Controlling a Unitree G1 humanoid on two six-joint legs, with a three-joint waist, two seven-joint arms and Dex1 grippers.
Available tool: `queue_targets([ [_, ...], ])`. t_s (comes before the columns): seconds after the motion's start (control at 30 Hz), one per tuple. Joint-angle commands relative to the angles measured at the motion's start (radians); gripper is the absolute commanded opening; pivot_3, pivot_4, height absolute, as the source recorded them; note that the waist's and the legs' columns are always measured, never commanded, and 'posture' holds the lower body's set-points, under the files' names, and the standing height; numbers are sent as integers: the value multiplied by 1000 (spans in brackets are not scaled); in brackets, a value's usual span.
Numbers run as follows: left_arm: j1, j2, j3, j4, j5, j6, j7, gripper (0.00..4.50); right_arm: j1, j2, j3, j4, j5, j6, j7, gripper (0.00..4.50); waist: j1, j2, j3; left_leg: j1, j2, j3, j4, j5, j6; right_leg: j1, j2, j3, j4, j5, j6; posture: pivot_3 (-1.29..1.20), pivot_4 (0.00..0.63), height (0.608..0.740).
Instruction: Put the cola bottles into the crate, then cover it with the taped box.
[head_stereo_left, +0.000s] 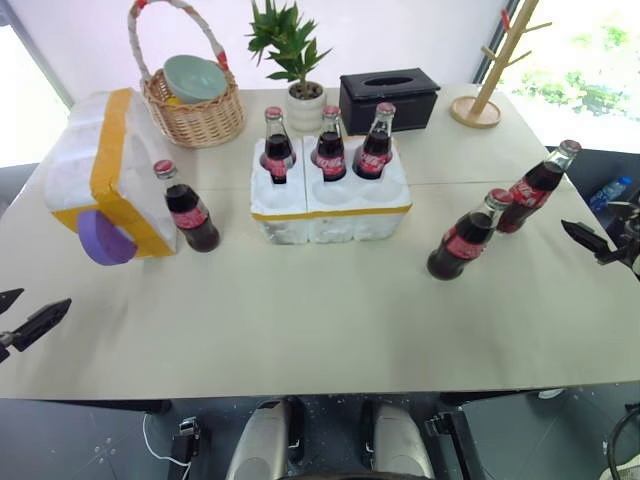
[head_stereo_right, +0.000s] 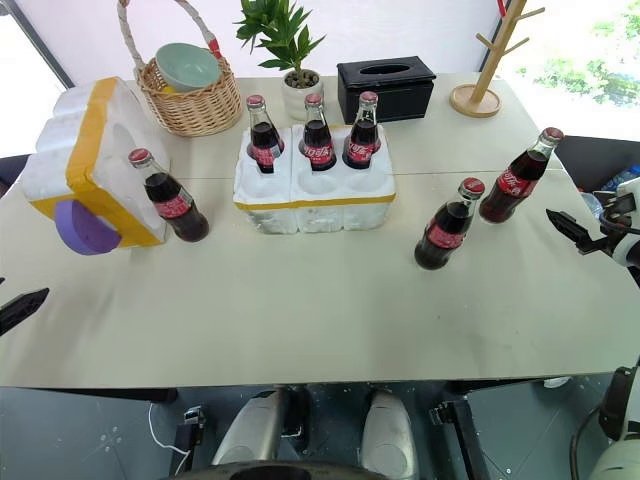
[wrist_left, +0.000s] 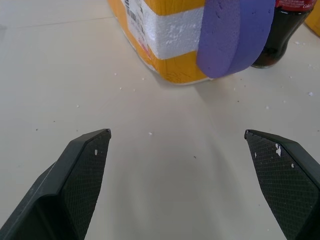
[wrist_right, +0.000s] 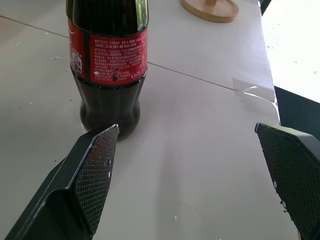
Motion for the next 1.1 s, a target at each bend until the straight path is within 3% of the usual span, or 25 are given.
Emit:
queue_targets([
  [0.03, 3, 11, 15, -11, 12, -26, -14, 4473, -1, -33, -29, -35, 18, -1, 2, 4500, 0, 0, 0, 0, 0, 0, 0, 0, 0, 0, 0, 0, 0, 0, 0, 0, 150, 736],
  [0.47, -27, 17, 33, -14, -16, 26, -1, 4473, 13, -32, -37, -67, 46, 68, 35, 4500, 1, 0, 0, 0, 0, 0, 0, 0, 0, 0, 0, 0, 0, 0, 0, 0, 150, 736],
  [0.67, -32, 40, 65, -115, -132, 151, -42, 4473, -11, -141, -15, -78, 33, 135, 174, 4500, 4, 2, 1, -1, 0, 0, 0, 0, 0, -1, 0, 1, 0, 0, 0, 0, 150, 736],
  [0.9, -64, 111, 102, -304, -414, 390, -94, 4473, -341, -285, 90, -78, 6, 302, 406, 4500, -7, 8, 4, -1, 1, 2, 0, 0, 0, -3, 0, 4, 0, 0, -1, 0, 150, 736],
  [1.03, -98, 97, 24, -410, -437, 399, -25, 4473, -583, -273, 181, -84, -33, 391, 482, 4500, -19, 10, 6, -1, 2, 5, -4, -1, 0, -6, 0, 6, 0, 0, -1, 0, 150, 736],
  [1.1, -160, 45, -83, -476, -384, 364, 103, 4473, -717, -230, 235, -122, -45, 463, 515, 4500, -20, 12, 7, -2, 1, 7, -5, -1, 0, -8, 0, 8, 0, 0, -1, 0, 150, 736],
])
